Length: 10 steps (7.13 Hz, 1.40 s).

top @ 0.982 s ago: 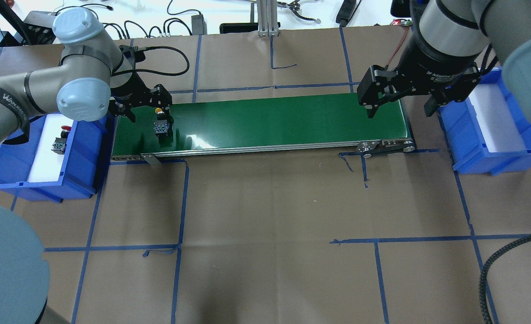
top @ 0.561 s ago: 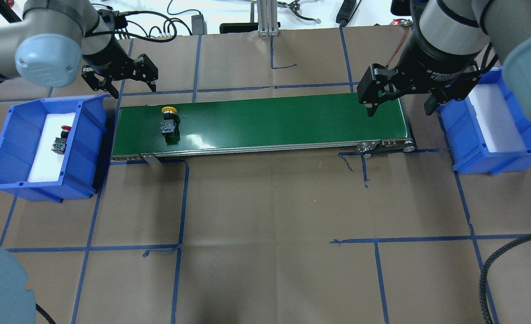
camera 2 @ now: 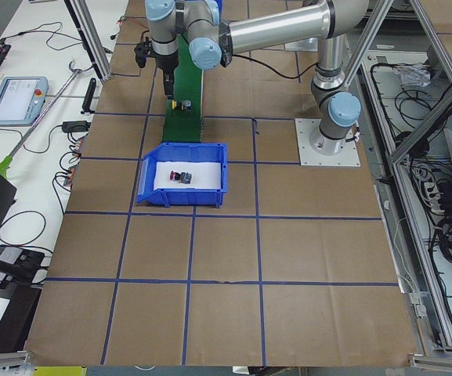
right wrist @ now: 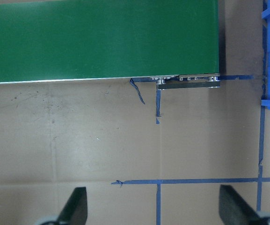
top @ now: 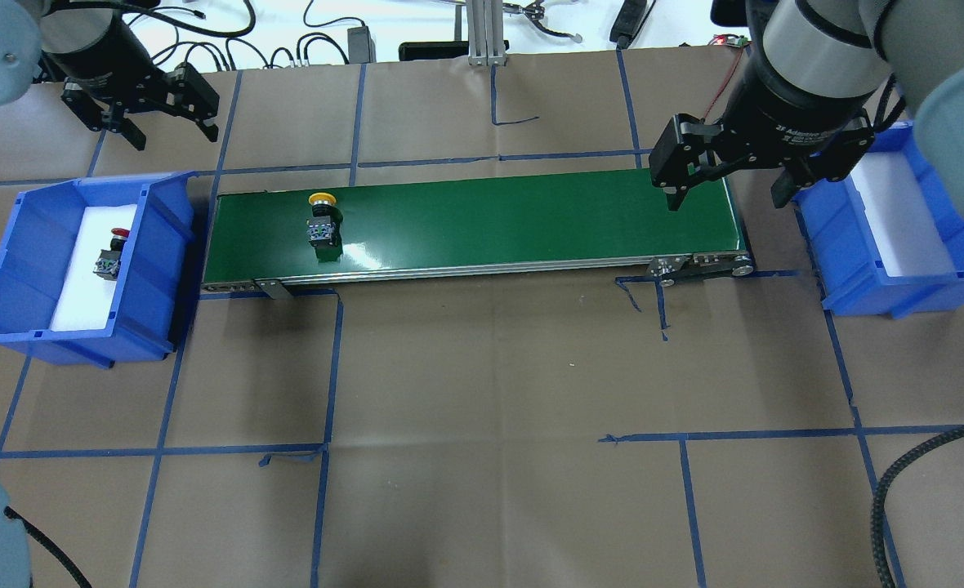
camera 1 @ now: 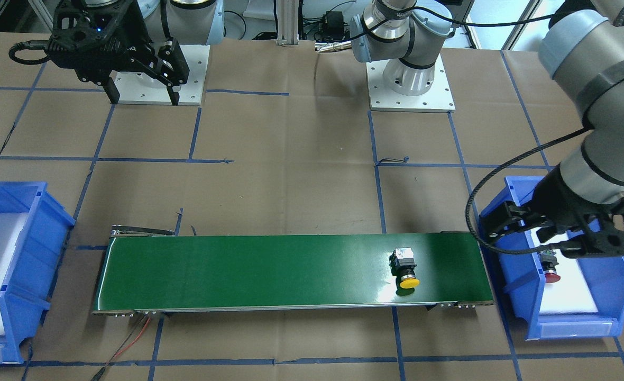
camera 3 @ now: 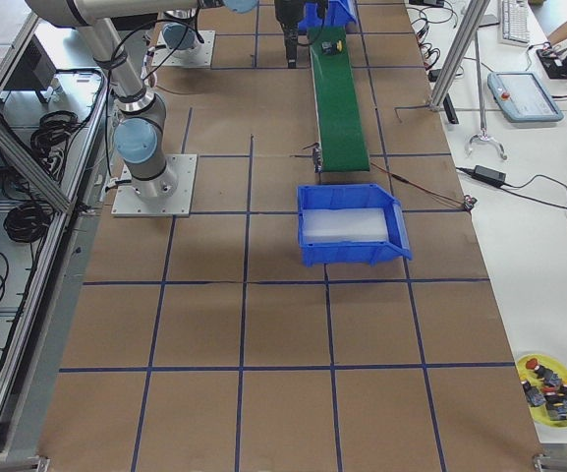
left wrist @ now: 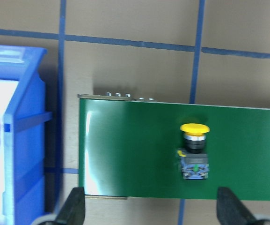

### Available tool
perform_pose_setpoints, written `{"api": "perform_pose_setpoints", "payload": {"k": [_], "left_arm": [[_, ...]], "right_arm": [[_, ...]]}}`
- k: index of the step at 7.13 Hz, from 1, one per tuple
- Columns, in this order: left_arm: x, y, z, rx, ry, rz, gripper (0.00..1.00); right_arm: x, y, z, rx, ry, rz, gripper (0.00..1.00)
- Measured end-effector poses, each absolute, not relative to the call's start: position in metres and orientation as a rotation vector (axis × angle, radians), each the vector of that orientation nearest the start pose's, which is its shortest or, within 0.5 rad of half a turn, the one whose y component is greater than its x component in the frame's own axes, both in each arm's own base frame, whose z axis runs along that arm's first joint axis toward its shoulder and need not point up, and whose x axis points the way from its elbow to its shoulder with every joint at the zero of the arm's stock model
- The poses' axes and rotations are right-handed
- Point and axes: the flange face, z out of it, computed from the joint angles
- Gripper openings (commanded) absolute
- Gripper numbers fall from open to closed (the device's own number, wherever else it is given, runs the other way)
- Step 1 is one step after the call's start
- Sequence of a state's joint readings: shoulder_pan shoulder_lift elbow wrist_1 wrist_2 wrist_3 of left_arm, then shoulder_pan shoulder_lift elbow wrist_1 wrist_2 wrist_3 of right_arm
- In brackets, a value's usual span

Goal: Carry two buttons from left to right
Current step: 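Move the left gripper back over the bin above the red-capped button, then lower the left gripper and grasp the red-capped button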

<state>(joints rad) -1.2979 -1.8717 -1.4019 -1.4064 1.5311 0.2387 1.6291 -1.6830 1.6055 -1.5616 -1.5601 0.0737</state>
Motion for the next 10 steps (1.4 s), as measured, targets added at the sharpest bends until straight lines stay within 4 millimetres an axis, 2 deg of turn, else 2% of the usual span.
{"api": "perform_pose_setpoints", "payload": {"k": [3, 4, 5, 7, 10], "left_arm": [[0.172, -0.617, 0.398, 0.064, 3.176, -0.030, 1.00], [0.200, -0.613, 0.385, 0.073, 3.182, -0.012, 0.99], [0.214, -0.613, 0.370, 0.079, 3.183, -0.010, 0.99], [0.230, -0.626, 0.334, 0.094, 3.168, -0.046, 0.99], [0.234, -0.637, 0.274, 0.091, 3.149, -0.090, 0.99]], "right_arm": [[0.160, -0.441, 0.521, 0.021, 3.125, -0.099, 1.00], [0.161, -0.440, 0.520, 0.019, 3.126, -0.096, 1.00], [0.161, -0.440, 0.520, 0.020, 3.126, -0.094, 1.00], [0.160, -0.441, 0.521, 0.021, 3.123, -0.099, 1.00], [0.163, -0.441, 0.521, 0.017, 3.121, -0.101, 1.00]]}}
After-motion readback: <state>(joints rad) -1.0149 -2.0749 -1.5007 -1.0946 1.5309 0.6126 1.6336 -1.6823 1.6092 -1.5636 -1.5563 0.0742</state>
